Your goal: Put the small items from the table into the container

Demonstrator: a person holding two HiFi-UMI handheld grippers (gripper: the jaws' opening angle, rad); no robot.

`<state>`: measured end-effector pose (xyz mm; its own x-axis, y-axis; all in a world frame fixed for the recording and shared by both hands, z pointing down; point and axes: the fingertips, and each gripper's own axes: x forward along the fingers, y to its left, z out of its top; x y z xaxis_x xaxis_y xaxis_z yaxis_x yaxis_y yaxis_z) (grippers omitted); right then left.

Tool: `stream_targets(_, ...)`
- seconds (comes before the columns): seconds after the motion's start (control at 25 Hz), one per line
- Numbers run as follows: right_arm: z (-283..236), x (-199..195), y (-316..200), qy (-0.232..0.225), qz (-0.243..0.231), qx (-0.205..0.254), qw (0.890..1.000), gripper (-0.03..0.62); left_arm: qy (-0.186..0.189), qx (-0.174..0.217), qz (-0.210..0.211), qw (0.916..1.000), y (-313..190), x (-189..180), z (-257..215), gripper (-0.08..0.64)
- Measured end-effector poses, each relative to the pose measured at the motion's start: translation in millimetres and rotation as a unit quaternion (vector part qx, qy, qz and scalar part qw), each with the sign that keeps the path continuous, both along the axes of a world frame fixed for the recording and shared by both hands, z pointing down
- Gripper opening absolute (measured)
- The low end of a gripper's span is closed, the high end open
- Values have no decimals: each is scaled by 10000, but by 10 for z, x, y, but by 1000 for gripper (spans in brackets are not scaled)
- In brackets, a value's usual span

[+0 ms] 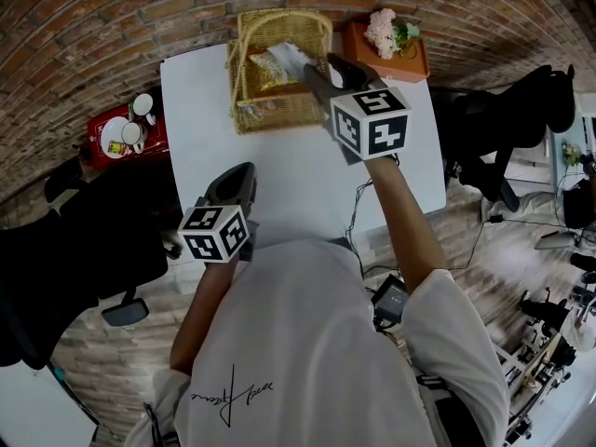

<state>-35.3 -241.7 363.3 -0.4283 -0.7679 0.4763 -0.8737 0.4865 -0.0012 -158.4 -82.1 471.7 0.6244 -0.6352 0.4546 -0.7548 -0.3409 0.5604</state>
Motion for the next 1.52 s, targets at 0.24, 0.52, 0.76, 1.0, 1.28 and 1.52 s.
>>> stream_targets(0.24,-52,-42,102,-345,-139,-87,9993,151,11,103,-28,9999,-39,5,-71,9)
stream_targets(0.52,-79,-35,255,-379,-241,-38,9990,67,58,278,-22,9996,-86,76,-225,9)
stream_targets(0.76,-54,68,452,-701,-190,-147,9973,40,72,407,16,9991,-115,141,-342,9)
stream_targets(1.0,-13,199,697,-838,-164,-210,9961,35,131,476,56,9988,-89,212,-429,9)
stream_targets(1.28,-42,294,1042,-1060,-212,-295,9937,34,295,497,152,9982,-44,368,-523,9)
stream_targets(1.52,-30,292,1338,-1274,-190,-369,9910,31,296,507,239,9980,11,452,-540,9)
